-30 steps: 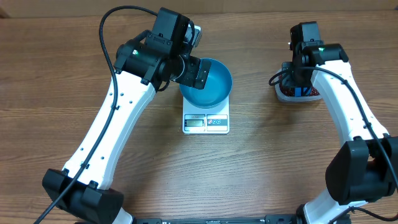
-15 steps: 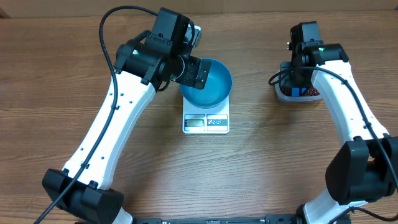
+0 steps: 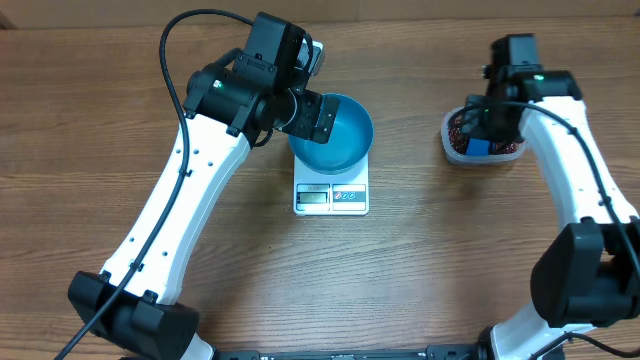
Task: Scoop item into bowl and weigh 150g on scale
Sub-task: 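Drag the scoop through the beans and tilt it up to fill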
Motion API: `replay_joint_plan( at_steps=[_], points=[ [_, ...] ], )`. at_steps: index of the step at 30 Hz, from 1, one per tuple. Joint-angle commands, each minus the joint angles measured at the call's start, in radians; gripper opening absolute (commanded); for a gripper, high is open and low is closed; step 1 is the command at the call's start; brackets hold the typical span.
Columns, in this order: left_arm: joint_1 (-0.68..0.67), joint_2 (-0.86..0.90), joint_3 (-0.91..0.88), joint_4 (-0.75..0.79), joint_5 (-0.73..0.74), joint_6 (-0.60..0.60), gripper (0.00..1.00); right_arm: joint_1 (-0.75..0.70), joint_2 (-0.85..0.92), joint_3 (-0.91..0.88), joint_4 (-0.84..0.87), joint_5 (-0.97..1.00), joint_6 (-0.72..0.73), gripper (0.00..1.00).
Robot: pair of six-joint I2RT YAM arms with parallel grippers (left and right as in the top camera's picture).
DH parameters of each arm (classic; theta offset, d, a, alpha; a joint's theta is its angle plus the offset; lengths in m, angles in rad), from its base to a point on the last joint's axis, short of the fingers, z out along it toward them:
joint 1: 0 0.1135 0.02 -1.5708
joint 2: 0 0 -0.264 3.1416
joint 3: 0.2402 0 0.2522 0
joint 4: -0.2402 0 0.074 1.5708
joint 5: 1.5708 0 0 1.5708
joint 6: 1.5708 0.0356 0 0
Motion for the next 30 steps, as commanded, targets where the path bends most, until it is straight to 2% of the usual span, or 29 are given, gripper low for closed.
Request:
replay_joint_plan(
  at_steps=[1, 17, 30],
  points=[
    [-0.006, 0.005, 0.019, 0.001, 0.004, 0.022, 1.00, -0.064, 0.000, 0.018, -0.002, -0.135, 0.029, 0.04],
    [-0.006, 0.005, 0.019, 0.000, 0.004, 0.022, 0.99, -0.102, 0.047, 0.018, -0.051, -0.299, 0.021, 0.04],
    [-0.006, 0.005, 0.019, 0.001, 0.004, 0.022, 1.00, -0.103, 0.050, 0.018, -0.050, -0.344, 0.055, 0.04]
  ],
)
